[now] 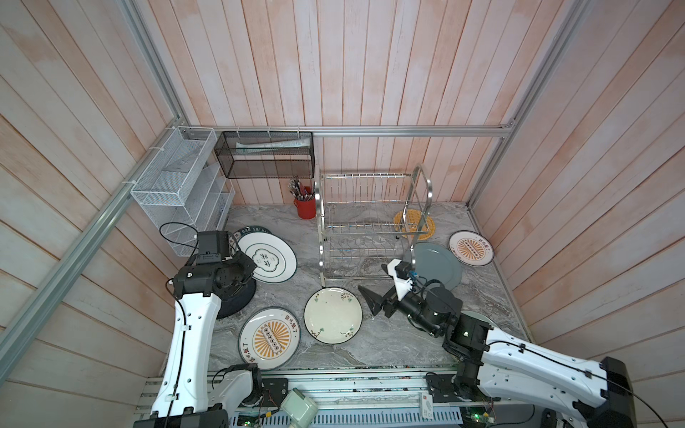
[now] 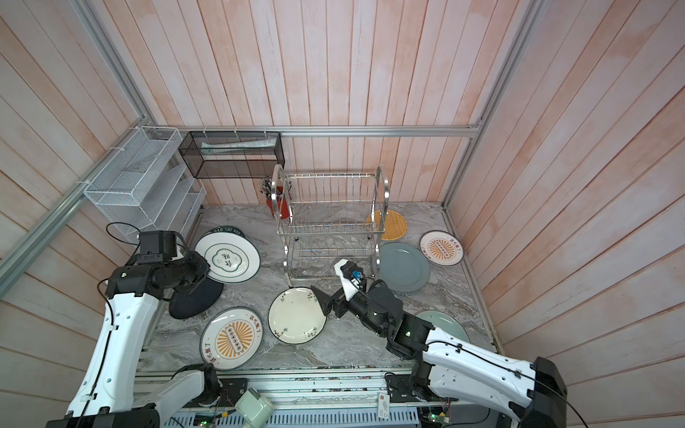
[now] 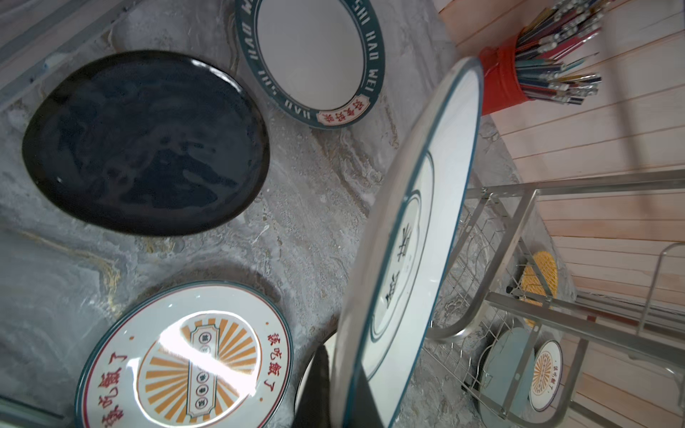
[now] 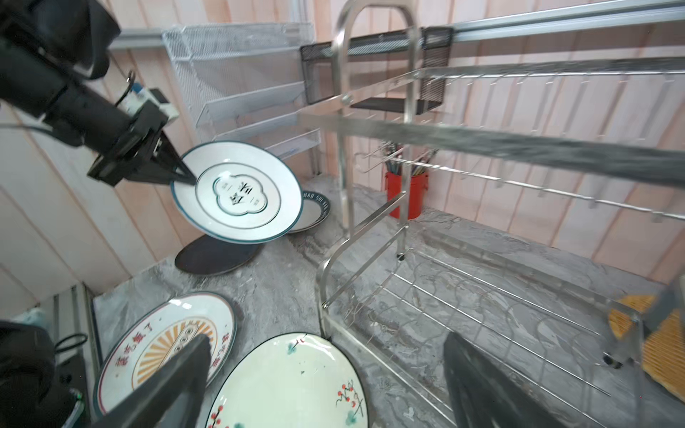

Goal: Load the plates into the dish rack
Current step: 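Reach the right gripper across and grasp the plate rim held by the left gripper, then open the left gripper and lift the plate toward the rack with the right gripper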

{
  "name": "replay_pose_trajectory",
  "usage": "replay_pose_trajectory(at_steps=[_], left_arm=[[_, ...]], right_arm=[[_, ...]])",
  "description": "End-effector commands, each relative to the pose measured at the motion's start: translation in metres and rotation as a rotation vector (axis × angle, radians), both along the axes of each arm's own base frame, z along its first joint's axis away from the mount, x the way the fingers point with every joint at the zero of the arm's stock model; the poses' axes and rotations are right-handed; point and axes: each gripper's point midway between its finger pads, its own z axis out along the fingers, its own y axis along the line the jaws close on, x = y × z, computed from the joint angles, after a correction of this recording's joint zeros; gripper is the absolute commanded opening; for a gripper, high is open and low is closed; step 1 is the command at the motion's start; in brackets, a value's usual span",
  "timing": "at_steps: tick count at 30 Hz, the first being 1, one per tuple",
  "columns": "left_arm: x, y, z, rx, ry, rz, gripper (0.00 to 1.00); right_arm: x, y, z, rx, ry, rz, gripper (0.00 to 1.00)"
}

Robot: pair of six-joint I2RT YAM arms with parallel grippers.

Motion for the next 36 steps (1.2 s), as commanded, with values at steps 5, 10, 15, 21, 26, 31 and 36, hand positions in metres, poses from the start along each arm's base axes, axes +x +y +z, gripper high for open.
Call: replay_pose_trajectory(at_steps=[5, 10, 15, 21, 26, 31, 36], left_arm=[[-0.025, -0.018, 0.014, -0.026, 0.047, 0.041, 0.0], [-0.03, -0.036, 0.014, 0.007, 0.096, -0.003, 0.0], [-0.029, -0.051, 0.022, 0.002, 0.089, -0.018, 0.0], [-0.027, -0.06, 0.029, 0.011, 0.095, -0.029, 0.0], [-0.029, -0.061, 0.032, 0.012, 0.099, -0.019, 0.0], [-0.031, -0.059, 0.032, 0.018, 0.109, -0.005, 0.0], [-0.033, -0.057, 0.031, 0.017, 0.124, 0.016, 0.0]], right_arm=[[-0.028, 0.073, -0.003, -0.154, -0.171, 0.221, 0.96], [-0.046, 0.122, -0.016, -0.254, -0.183, 0.401, 0.91], [-0.047, 0.157, -0.031, -0.34, -0.19, 0.469, 0.86], [-0.045, 0.185, -0.041, -0.391, -0.193, 0.518, 0.79], [-0.026, 0.201, -0.048, -0.433, -0.198, 0.446, 0.61], [-0.003, 0.201, -0.044, -0.428, -0.231, 0.289, 0.51], [0.01, 0.201, -0.04, -0.428, -0.257, 0.209, 0.42]])
